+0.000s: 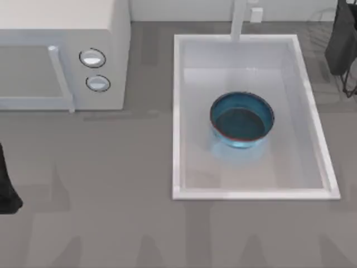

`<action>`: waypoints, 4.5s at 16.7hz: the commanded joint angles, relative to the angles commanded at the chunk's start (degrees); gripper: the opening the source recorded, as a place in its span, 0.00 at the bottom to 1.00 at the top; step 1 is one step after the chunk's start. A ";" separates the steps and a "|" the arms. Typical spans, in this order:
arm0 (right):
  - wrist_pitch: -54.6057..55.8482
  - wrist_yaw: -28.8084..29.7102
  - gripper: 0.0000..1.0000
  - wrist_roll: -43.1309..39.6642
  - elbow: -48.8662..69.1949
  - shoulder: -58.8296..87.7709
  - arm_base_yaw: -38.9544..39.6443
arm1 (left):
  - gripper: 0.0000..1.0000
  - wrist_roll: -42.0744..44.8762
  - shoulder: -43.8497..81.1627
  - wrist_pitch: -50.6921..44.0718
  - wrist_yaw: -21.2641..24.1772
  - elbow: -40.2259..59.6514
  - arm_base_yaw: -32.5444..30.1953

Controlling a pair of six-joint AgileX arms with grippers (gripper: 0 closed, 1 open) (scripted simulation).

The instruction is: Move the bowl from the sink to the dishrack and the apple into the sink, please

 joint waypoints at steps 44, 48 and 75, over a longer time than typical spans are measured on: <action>-71.62 6.40 1.00 30.76 144.97 153.64 29.59 | 1.00 0.00 0.00 0.00 0.00 0.00 0.00; -66.76 6.42 1.00 30.30 144.48 157.85 29.35 | 1.00 0.00 0.00 0.00 0.00 0.00 0.00; -59.75 6.42 0.00 29.81 143.64 163.97 28.81 | 1.00 0.00 0.00 0.00 0.00 0.00 0.00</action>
